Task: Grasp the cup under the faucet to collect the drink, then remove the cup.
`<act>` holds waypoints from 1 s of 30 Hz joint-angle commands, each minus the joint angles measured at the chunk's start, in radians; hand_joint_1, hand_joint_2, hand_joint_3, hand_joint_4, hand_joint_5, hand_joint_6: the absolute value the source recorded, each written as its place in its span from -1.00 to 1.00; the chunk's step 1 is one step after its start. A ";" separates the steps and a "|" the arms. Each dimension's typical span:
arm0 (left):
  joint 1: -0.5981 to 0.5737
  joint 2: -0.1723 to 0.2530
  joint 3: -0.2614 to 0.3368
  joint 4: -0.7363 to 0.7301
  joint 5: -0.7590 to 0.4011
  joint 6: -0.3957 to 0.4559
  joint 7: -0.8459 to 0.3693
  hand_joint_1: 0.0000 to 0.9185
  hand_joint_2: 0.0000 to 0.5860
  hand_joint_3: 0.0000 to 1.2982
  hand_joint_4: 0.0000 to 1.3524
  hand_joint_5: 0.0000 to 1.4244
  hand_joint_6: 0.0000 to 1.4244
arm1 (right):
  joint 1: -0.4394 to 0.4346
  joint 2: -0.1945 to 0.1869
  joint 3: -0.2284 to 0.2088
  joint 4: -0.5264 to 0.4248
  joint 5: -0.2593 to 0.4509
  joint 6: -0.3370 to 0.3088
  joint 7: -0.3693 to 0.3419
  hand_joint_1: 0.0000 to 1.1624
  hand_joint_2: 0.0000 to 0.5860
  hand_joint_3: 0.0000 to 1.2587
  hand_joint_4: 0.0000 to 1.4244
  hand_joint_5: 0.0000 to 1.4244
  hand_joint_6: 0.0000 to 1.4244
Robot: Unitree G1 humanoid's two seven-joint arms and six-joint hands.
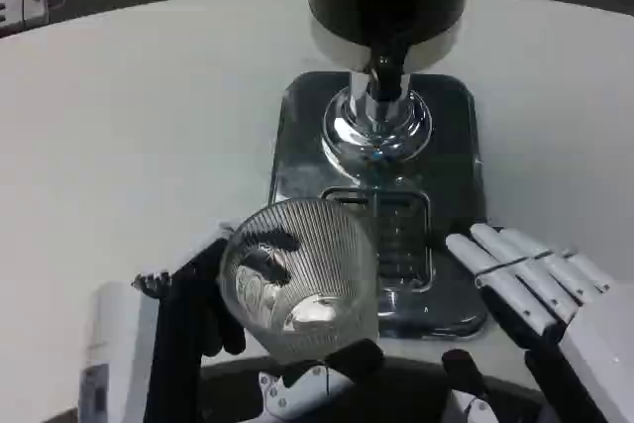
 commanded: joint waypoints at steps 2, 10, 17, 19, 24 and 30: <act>0.004 -0.001 -0.003 0.000 -0.016 -0.021 0.011 0.71 -0.99 0.64 0.71 0.67 0.77 | 0.012 0.002 -0.003 -0.002 0.011 0.002 0.011 -0.32 0.89 -0.75 -0.82 -0.74 -0.63; 0.006 0.000 -0.001 -0.003 -0.016 -0.021 0.011 0.71 -0.99 0.64 0.71 0.66 0.77 | 0.014 0.001 -0.003 -0.002 0.012 0.001 0.010 -0.32 0.89 -0.75 -0.82 -0.74 -0.63; 0.006 0.001 0.002 -0.005 -0.017 -0.020 0.010 0.70 -0.98 0.64 0.71 0.66 0.77 | 0.013 0.005 0.003 -0.005 0.007 0.003 0.010 -0.32 0.89 -0.75 -0.82 -0.74 -0.63; 0.003 0.001 0.003 0.000 -0.015 -0.019 0.011 0.70 -0.98 0.64 0.71 0.66 0.77 | 0.015 0.006 0.002 -0.006 0.006 0.004 0.009 -0.32 0.89 -0.75 -0.82 -0.74 -0.63; -0.038 0.007 0.011 0.043 -0.009 -0.015 0.017 0.70 -0.97 0.64 0.71 0.67 0.77 | 0.025 0.006 -0.007 -0.011 0.006 0.006 0.006 -0.32 0.89 -0.75 -0.82 -0.74 -0.63; -0.127 0.014 0.029 0.123 -0.007 -0.013 0.034 0.70 -0.97 0.64 0.71 0.67 0.77 | 0.047 0.015 -0.016 -0.027 0.002 0.015 0.007 -0.32 0.89 -0.75 -0.82 -0.74 -0.63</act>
